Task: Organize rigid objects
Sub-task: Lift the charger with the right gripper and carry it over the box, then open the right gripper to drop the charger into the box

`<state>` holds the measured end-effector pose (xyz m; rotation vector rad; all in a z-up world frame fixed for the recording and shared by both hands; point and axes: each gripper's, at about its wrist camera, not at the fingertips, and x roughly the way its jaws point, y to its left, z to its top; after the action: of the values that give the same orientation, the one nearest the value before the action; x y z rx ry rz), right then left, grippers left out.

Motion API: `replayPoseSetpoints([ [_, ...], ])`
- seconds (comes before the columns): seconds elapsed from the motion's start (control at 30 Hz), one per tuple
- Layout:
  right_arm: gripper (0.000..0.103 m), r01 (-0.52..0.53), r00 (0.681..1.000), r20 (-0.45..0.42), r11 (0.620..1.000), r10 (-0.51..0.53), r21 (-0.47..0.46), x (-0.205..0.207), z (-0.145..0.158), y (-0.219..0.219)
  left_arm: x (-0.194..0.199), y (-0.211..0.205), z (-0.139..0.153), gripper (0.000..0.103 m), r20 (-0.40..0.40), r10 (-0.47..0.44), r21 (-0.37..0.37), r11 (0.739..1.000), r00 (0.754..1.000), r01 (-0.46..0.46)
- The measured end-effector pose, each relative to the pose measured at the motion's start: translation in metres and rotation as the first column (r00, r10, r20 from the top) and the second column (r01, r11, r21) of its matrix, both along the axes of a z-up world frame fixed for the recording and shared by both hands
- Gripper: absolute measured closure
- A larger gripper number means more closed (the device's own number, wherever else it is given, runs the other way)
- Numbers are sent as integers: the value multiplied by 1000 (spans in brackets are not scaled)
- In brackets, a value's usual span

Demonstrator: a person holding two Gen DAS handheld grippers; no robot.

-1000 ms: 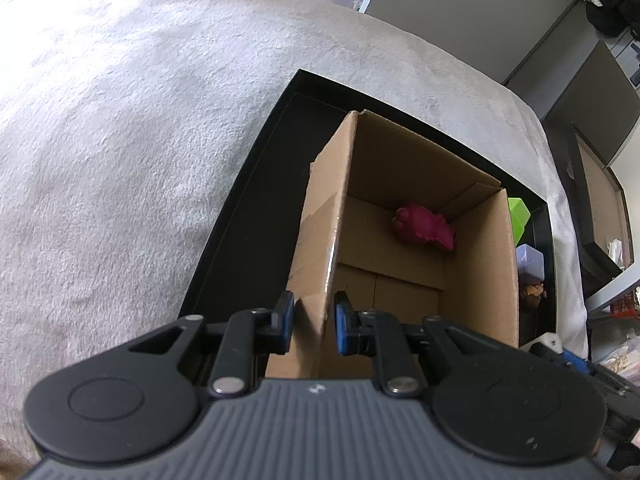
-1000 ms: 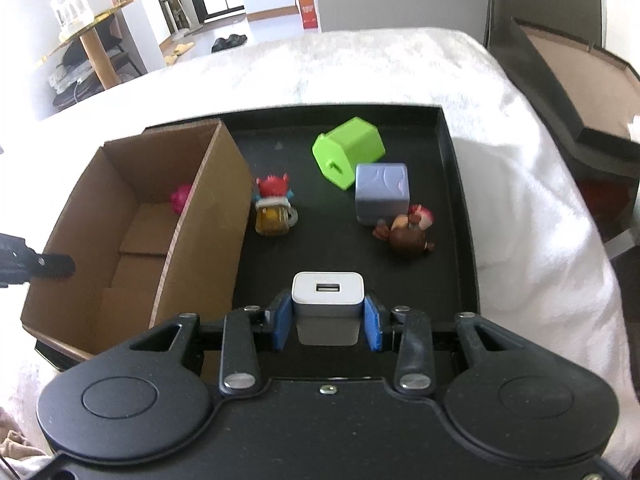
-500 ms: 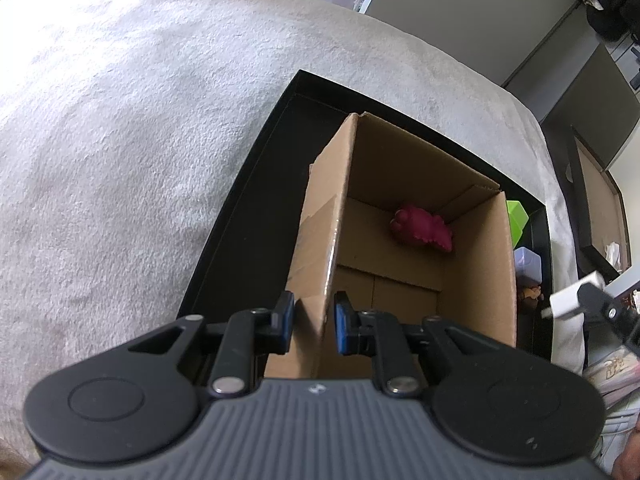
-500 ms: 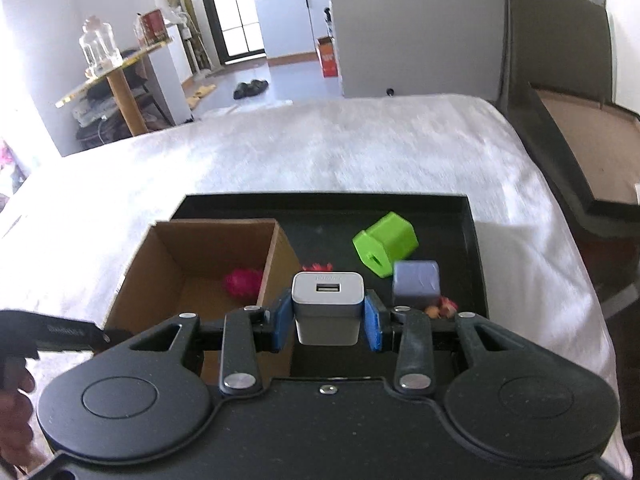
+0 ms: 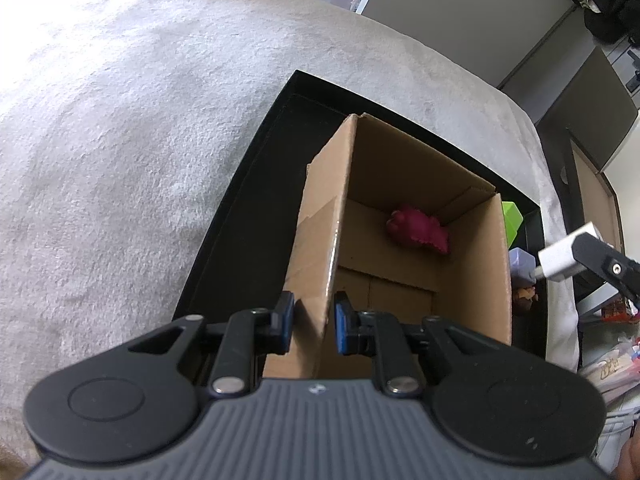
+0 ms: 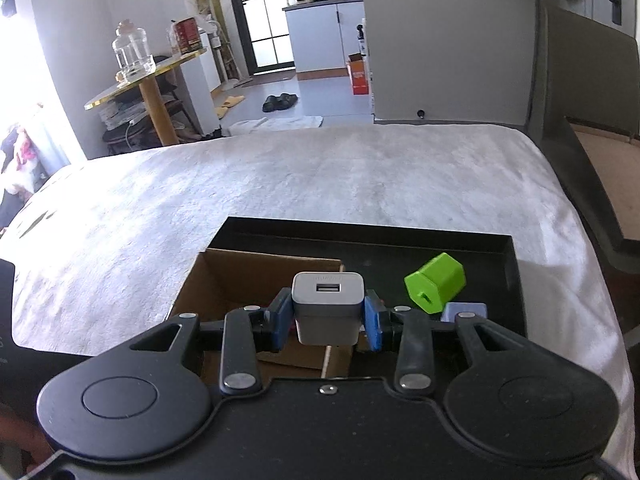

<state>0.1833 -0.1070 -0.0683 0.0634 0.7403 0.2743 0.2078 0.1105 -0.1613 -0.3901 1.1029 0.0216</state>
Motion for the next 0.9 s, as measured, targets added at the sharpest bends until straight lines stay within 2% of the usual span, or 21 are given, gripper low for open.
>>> replayPoseSetpoints([
  [0.6, 66, -91, 993, -70, 996, 92, 23, 12, -25, 57, -2, 8, -4, 85, 5, -4, -38, 999, 1000, 4],
  [0.9, 66, -127, 989, -73, 991, 129, 36, 27, -25, 83, -2, 11, -4, 85, 12, -4, -57, 998, 1000, 5],
])
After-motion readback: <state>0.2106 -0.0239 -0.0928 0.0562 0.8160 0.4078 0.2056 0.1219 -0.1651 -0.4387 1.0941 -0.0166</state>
